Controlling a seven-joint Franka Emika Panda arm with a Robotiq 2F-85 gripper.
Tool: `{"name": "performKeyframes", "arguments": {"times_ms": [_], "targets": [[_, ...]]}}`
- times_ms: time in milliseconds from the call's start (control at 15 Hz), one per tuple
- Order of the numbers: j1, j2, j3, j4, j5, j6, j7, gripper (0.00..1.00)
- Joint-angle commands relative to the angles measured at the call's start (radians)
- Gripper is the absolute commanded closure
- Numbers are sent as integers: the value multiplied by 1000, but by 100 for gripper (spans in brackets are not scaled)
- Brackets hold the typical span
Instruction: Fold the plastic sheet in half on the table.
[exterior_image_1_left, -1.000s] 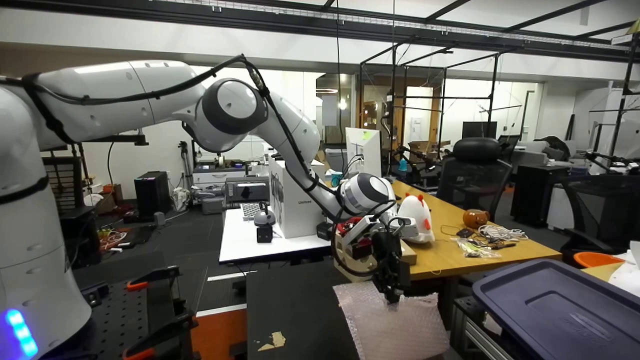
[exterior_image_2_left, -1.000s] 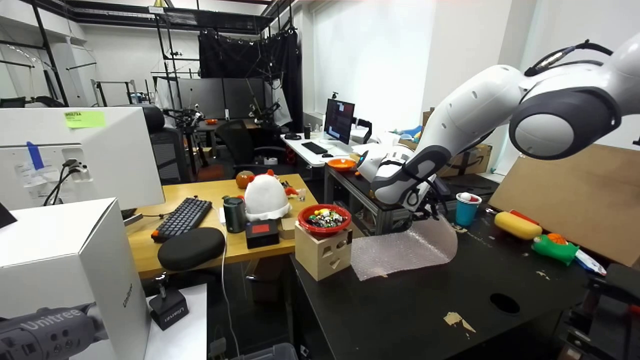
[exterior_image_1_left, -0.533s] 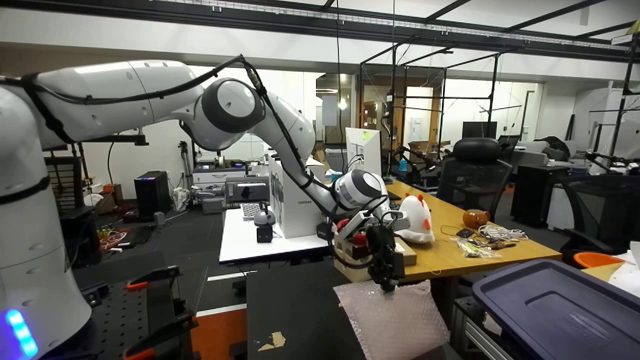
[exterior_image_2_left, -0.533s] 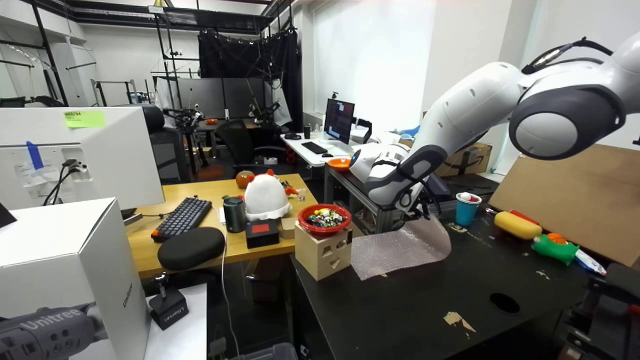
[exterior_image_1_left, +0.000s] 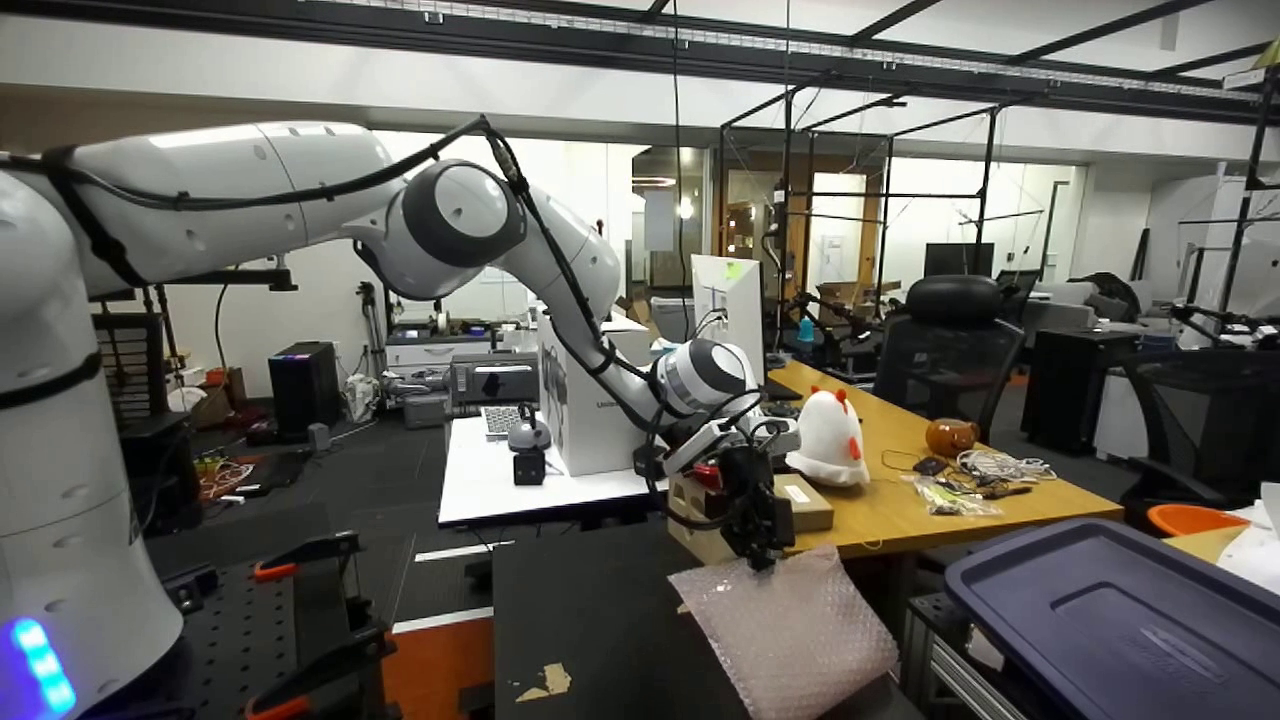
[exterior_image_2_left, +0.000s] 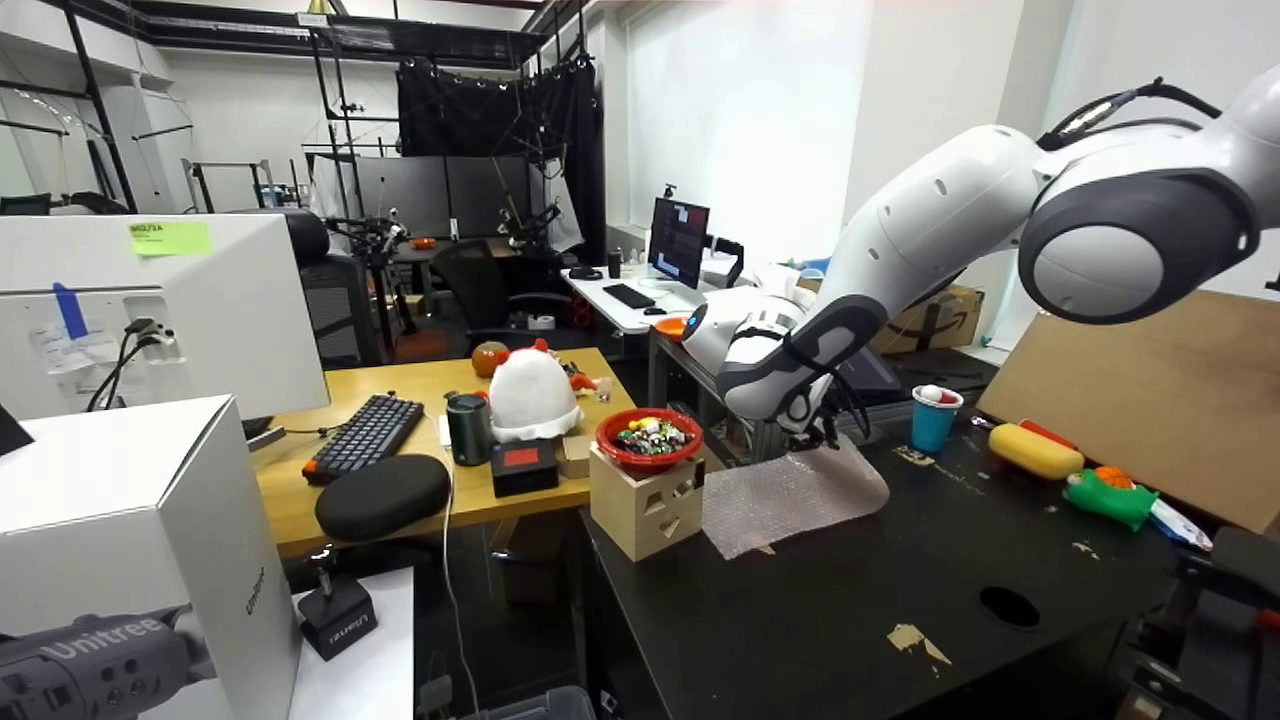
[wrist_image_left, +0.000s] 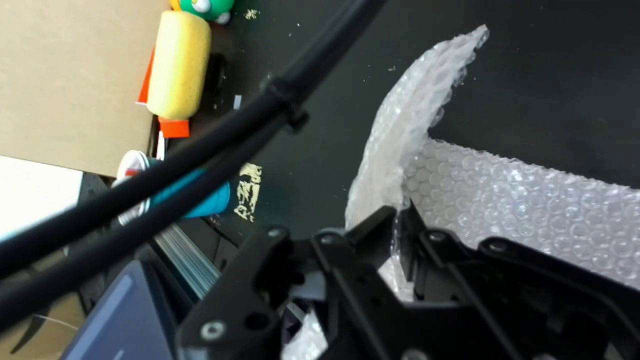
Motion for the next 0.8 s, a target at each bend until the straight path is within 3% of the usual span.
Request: {"name": "performKeyframes", "arguments": {"times_ms": [0,400,733], "targets": [[-7,-50,45,-57,4,54,-108,99],[-41,-76,122,-69,22,93,-320,99],[-89,-103,202,-48,39,56,-543,99]]}}
